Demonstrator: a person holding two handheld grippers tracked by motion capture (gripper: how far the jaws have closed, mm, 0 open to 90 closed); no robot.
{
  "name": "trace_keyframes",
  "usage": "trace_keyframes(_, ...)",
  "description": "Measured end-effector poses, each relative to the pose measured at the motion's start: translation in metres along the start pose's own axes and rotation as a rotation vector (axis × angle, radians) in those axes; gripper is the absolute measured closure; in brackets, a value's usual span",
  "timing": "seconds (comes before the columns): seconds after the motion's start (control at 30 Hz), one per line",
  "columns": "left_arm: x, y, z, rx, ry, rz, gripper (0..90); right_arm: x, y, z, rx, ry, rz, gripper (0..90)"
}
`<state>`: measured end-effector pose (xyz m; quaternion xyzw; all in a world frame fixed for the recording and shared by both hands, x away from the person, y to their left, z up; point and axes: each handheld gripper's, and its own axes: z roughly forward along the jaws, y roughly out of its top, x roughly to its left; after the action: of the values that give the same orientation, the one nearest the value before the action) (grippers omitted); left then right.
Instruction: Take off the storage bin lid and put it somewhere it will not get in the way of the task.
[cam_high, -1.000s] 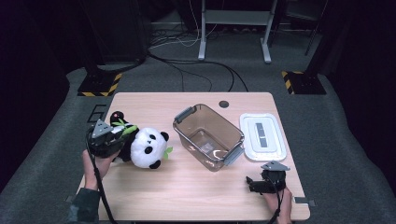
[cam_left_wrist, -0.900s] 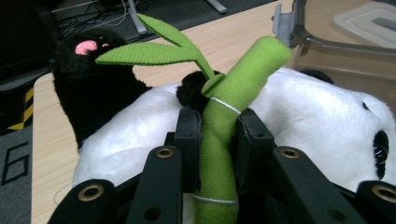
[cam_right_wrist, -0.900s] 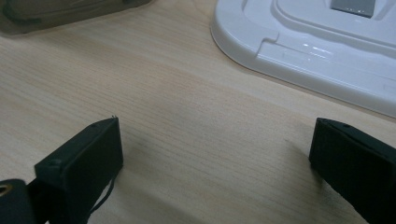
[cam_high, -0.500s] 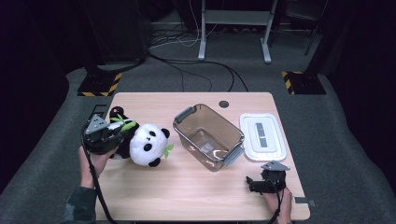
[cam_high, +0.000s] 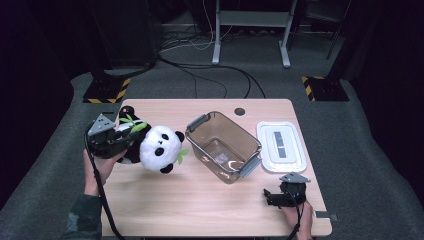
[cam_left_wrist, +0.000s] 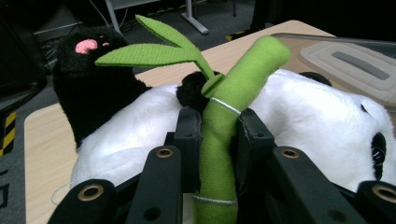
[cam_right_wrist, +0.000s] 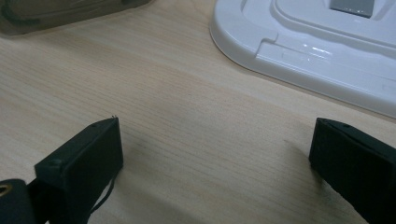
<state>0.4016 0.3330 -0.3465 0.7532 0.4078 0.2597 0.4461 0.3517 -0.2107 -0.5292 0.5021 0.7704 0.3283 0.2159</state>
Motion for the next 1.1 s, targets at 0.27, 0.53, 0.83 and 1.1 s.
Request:
trace_keyframes(0.27,-0.006,0.014,0.003,-0.009,-0.026,0.025,72.9,0.000,0.000,0.000,0.000,0.000,0.000,2.1)
trace_keyframes(0.53,-0.012,0.029,0.011,-0.022,-0.069,0.043,72.9,0.000,0.000,0.000,0.000,0.000,0.001,2.2)
trace_keyframes(0.83,-0.018,0.044,0.017,-0.043,-0.118,0.048,72.9,0.000,0.000,0.000,0.000,0.002,-0.003,2.2)
trace_keyframes(1.1,-0.022,0.059,0.024,-0.051,-0.150,0.059,72.8,0.000,0.000,0.000,0.000,0.002,-0.003,2.2)
